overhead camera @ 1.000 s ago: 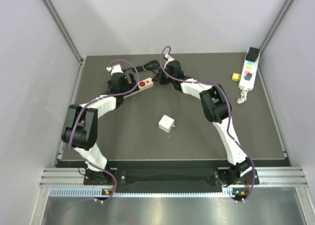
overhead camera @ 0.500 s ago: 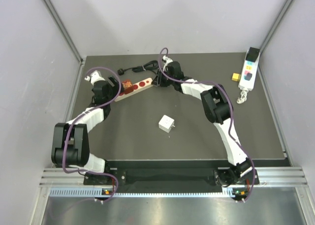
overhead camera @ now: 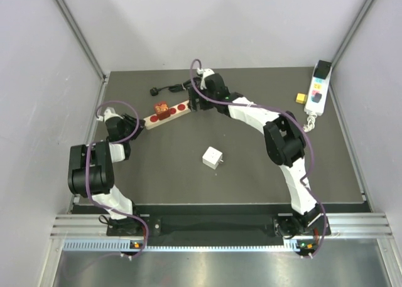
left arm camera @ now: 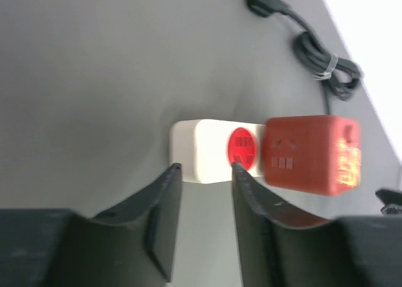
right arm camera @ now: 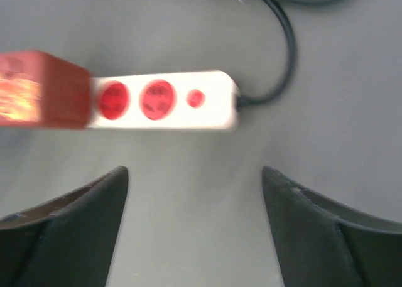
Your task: Pull the plug off the socket
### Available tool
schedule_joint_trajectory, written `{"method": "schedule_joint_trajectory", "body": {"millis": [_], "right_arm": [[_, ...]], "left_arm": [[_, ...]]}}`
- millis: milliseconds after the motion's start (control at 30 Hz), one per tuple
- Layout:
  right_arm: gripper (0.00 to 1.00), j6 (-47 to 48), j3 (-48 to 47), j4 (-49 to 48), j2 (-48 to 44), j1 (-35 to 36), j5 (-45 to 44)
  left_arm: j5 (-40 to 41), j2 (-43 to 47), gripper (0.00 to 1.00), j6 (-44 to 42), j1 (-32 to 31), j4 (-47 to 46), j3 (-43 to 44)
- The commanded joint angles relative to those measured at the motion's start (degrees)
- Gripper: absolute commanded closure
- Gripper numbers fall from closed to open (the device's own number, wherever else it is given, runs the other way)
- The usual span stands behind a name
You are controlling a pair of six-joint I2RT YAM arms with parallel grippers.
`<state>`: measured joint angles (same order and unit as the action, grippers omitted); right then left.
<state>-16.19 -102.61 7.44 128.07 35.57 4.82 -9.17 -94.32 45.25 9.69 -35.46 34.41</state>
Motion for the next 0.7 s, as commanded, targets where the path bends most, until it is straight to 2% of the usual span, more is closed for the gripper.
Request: {"method": "schedule_joint_trajectory", "body": {"millis": [0, 167, 333, 400, 433, 667], "right_arm": [[0.12, 4.49, -9.33, 5.02, -2.48, 4.58, -4.99], [0.00, 4.76, -16.48, 6.36, 2.18, 7.93, -6.58], [0.00, 6.95, -22.27, 3.10, 7.52, 10.83, -7.89], [0.00, 7.74, -26.23, 3.37, 9.56, 12.15, -9.12], [0.00, 8.36, -27.02, 3.02, 11.22, 12.33, -9.56], [0.03, 8.63, -27.12, -0.85, 14.13, 13.56, -10.80]], "left_arm": [[-6.73, -0.68, 0.60, 2.64, 0.77, -10.58, -0.40], [-8.06, -1.56, 0.65, 1.86, 0.94, -10.25, 0.04], [-7.88, -2.88, 0.69, -0.17, 0.94, -5.94, 1.88], [-9.81, -3.58, 0.81, -0.25, 0.94, -6.81, 2.06], [-10.77, -4.72, 0.83, 0.09, 1.03, -8.03, 2.67], [-13.86, -10.18, 0.88, 1.68, 1.03, -9.28, 5.40]]}}
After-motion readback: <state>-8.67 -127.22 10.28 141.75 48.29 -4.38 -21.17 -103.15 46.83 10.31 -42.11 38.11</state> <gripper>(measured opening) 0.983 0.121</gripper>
